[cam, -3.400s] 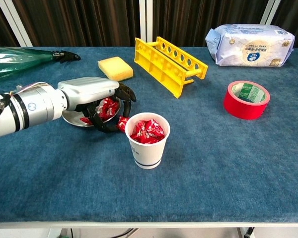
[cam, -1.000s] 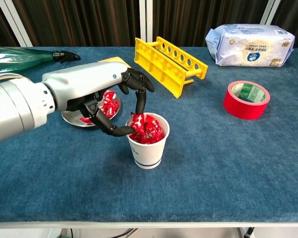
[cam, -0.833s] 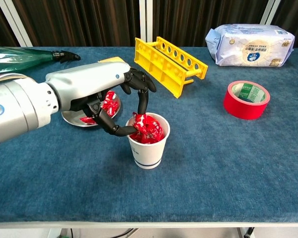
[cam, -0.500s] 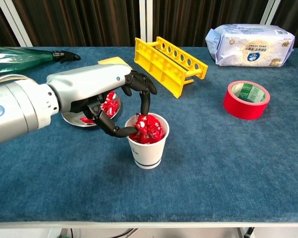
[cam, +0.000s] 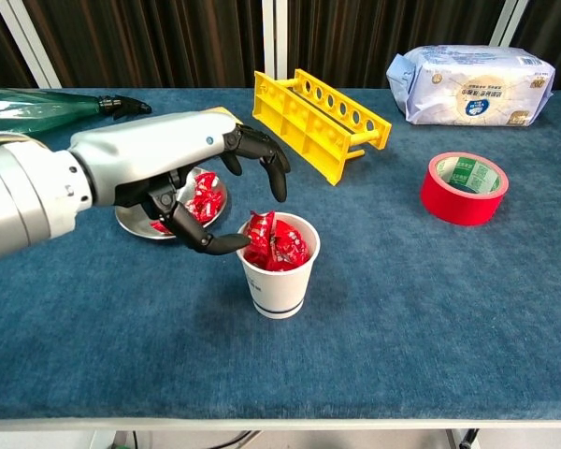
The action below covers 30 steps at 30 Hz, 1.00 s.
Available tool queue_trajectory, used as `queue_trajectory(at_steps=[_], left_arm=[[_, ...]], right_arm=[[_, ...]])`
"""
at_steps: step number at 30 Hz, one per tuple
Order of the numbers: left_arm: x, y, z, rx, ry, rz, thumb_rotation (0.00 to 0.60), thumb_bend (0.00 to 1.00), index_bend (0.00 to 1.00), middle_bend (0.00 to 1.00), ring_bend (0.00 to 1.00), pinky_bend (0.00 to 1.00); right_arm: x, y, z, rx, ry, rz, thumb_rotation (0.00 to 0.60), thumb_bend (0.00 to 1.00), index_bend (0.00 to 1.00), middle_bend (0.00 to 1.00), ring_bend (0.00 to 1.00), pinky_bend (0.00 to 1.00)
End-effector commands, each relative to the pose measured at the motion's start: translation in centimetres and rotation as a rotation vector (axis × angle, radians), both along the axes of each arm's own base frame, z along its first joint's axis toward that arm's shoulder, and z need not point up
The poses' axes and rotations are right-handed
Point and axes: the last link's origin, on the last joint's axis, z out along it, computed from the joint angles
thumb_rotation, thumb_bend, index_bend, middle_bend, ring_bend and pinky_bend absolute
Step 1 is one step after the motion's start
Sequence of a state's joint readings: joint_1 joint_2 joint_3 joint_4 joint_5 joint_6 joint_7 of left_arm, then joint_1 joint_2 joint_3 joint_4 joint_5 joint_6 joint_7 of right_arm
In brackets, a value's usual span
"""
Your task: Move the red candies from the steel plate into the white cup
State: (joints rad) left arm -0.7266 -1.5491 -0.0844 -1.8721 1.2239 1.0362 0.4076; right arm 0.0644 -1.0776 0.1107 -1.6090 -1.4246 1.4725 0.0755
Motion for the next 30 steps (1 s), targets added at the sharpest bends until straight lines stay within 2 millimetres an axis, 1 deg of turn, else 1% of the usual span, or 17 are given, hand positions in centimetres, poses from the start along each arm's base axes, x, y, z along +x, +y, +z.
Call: queue_trajectory(at_steps=[1, 4, 7, 10, 12, 16, 17, 19, 20, 21, 23, 24, 26, 28, 30], left_arm=[[-0.2, 0.0, 0.5, 0.008, -0.011, 0.007, 0.6, 0.28, 0.34, 0.19, 0.07, 0.22], [-0.4, 0.0, 1.4, 0.027, -0.02, 0.007, 0.6, 0.28, 0.34, 0.18, 0.07, 0.22], [-0.9, 0.2, 2.7, 0.07, -0.04, 0.019, 0.6, 0.28, 0.34, 0.19, 0.07, 0.22], [-2.0, 0.7, 4.6, 0.141, -0.068, 0.05, 0.6, 0.29, 0.34, 0.19, 0.07, 0.22], [-3.4, 1.1, 6.2, 0.205, -0.081, 0.076, 0.6, 0.29, 0.34, 0.19, 0.08, 0.22], [-8.1, 0.8, 9.1, 0.319, -0.074, 0.15, 0.6, 0.3, 0.34, 0.2, 0.09, 0.22], [-9.8, 0.3, 9.8, 0.346, -0.071, 0.177, 0.6, 0.3, 0.34, 0.2, 0.09, 0.22], [-12.4, -0.4, 11.0, 0.388, -0.057, 0.211, 0.6, 0.3, 0.34, 0.2, 0.09, 0.22], [-14.0, -0.9, 11.8, 0.423, -0.033, 0.221, 0.6, 0.3, 0.34, 0.2, 0.09, 0.23], [-15.1, -1.4, 12.3, 0.445, -0.012, 0.229, 0.6, 0.29, 0.33, 0.2, 0.09, 0.23], [-17.5, -2.4, 13.5, 0.48, 0.059, 0.255, 0.595, 0.23, 0.29, 0.18, 0.09, 0.23], [-18.3, -2.8, 14.0, 0.487, 0.093, 0.268, 0.576, 0.21, 0.27, 0.16, 0.08, 0.22], [-19.8, -3.7, 15.1, 0.515, 0.19, 0.292, 0.448, 0.13, 0.18, 0.09, 0.04, 0.18], [-20.7, -4.5, 15.7, 0.533, 0.252, 0.309, 0.324, 0.07, 0.11, 0.02, 0.0, 0.13], [-21.5, -5.3, 16.0, 0.552, 0.287, 0.324, 0.297, 0.06, 0.09, 0.0, 0.0, 0.1]], right_arm=[[0.0, 0.0, 0.0, 0.001, 0.001, -0.001, 0.6, 0.31, 0.0, 0.0, 0.0, 0.0], [0.0, -0.1, 0.0, 0.001, 0.002, -0.002, 0.6, 0.31, 0.0, 0.0, 0.0, 0.0], [0.0, -0.1, 0.0, -0.001, 0.002, -0.003, 0.6, 0.31, 0.0, 0.0, 0.0, 0.0], [0.0, -0.1, 0.0, -0.003, 0.003, -0.003, 0.6, 0.31, 0.0, 0.0, 0.0, 0.0], [0.0, -0.1, -0.1, -0.002, 0.004, -0.004, 0.6, 0.31, 0.0, 0.0, 0.0, 0.0], [0.0, -0.1, -0.1, -0.002, 0.006, -0.006, 0.6, 0.31, 0.0, 0.0, 0.0, 0.0], [0.0, 0.0, -0.1, -0.004, 0.007, -0.005, 0.6, 0.31, 0.0, 0.0, 0.0, 0.0], [0.1, 0.0, -0.2, -0.009, 0.01, -0.003, 0.6, 0.31, 0.0, 0.0, 0.0, 0.0], [0.2, 0.1, -0.2, -0.013, 0.012, 0.001, 0.6, 0.31, 0.0, 0.0, 0.0, 0.0], [0.2, 0.1, -0.3, -0.013, 0.017, 0.004, 0.6, 0.31, 0.0, 0.0, 0.0, 0.0], [0.3, 0.2, -0.5, -0.001, 0.041, 0.014, 0.6, 0.31, 0.0, 0.0, 0.0, 0.0], [0.4, 0.2, -0.6, 0.006, 0.058, 0.02, 0.6, 0.31, 0.0, 0.0, 0.0, 0.0], [0.4, 0.1, -0.8, 0.005, 0.097, 0.029, 0.6, 0.3, 0.0, 0.0, 0.0, 0.0], [0.4, 0.1, -0.9, -0.001, 0.118, 0.028, 0.6, 0.3, 0.0, 0.0, 0.0, 0.0], [0.2, 0.0, -1.0, -0.003, 0.131, 0.017, 0.6, 0.3, 0.0, 0.0, 0.0, 0.0]])
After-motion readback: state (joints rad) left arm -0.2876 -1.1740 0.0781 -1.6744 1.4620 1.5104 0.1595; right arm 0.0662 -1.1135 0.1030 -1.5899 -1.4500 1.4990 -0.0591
